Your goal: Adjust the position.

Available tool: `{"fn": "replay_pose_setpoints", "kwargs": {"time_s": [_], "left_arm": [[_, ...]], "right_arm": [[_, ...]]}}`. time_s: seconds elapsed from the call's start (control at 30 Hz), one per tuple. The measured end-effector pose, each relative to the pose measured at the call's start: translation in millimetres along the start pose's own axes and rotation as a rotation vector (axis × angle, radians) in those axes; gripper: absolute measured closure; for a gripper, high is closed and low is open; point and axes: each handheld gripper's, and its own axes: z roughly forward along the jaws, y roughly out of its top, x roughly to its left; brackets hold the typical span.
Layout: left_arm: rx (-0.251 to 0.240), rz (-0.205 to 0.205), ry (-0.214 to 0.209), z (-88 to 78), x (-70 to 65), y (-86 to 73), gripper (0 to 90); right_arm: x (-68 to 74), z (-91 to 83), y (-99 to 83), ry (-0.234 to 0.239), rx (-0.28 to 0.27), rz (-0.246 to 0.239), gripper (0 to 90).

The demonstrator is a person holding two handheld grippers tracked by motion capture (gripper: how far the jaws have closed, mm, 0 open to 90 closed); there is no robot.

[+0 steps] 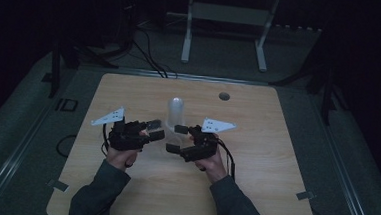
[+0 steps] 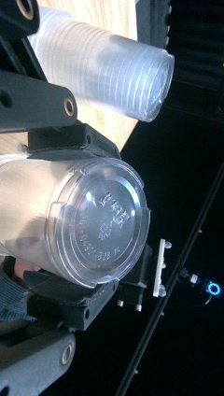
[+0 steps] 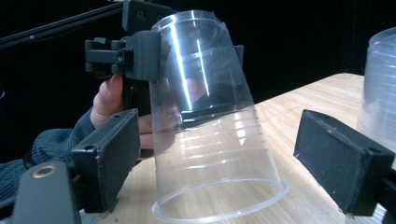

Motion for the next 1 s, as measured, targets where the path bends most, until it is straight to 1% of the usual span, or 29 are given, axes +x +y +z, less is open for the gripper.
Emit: {"fn": "replay_pose_setpoints", "kwargs": {"time_s": [0.17,0.43,0.8,1.0], "left_arm": [[-0.005,-0.003,-0.006,0.2,-0.6,0.4,41.0],[-0.006,-0.01,-0.009,0.7,-0.5,0.4,41.1],[-0.001,-0.014,-0.007,1.9,0.1,-0.5,41.1],[0.0,-0.014,-0.009,2.0,-0.4,-0.1,41.1]], "right_arm": [[0.2,2.7,-2.4,0.015,0.013,0.003,14.5],[0.6,6.4,-3.7,0.022,0.032,0.003,16.9],[1.5,8.8,-3.8,0.012,0.057,-0.019,21.3],[2.7,11.1,-3.2,0.004,0.091,-0.037,23.6]]}}
